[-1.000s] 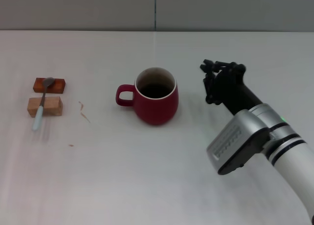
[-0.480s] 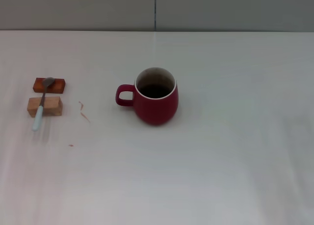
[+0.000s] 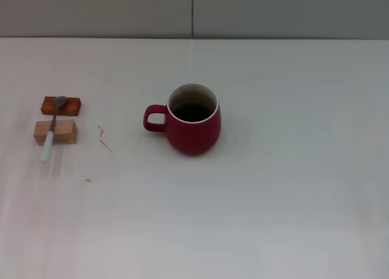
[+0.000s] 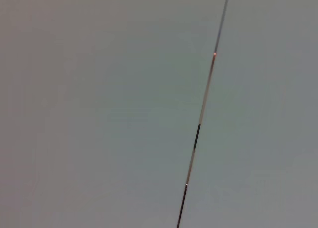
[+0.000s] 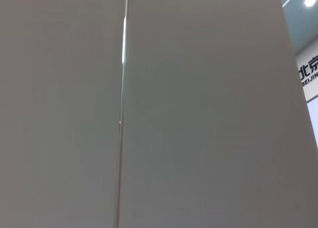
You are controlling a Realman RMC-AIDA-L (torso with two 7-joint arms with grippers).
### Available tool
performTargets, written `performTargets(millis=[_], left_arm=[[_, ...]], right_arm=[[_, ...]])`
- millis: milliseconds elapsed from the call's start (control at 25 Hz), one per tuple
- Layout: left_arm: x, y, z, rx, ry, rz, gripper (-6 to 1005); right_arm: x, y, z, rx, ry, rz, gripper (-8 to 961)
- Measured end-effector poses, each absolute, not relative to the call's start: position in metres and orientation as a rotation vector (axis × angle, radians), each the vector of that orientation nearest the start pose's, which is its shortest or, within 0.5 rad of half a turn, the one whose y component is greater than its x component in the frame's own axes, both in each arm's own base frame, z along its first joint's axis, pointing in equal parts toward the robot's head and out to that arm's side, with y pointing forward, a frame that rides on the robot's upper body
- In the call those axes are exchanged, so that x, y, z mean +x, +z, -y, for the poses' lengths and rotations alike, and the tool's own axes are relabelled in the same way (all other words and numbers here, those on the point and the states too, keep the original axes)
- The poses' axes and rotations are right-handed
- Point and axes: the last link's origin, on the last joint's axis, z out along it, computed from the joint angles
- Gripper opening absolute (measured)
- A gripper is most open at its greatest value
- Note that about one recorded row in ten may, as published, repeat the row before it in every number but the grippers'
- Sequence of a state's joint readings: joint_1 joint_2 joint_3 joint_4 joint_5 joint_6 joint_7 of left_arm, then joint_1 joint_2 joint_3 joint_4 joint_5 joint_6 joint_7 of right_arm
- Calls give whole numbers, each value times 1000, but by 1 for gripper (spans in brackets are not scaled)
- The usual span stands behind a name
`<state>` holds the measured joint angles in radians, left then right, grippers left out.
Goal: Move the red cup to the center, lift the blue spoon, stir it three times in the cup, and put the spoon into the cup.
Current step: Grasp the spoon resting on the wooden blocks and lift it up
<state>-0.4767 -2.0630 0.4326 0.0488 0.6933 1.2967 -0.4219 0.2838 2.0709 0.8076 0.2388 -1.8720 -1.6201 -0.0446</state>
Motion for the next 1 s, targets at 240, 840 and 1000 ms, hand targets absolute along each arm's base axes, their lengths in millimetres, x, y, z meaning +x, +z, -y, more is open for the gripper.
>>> performTargets(millis=[240,840,1000], left_arm=[[-362,66,-332,-1203,-878,627,808],[-354,33,-294,-1269,-953,635,805],[-355,26,-274,-1290,-954,622,805]], right_arm=[[363,79,-268,-1018,794,-353,436],[371,119,-310,-939,759,-378,700],[377,126,-321,-952,728,-415,709]])
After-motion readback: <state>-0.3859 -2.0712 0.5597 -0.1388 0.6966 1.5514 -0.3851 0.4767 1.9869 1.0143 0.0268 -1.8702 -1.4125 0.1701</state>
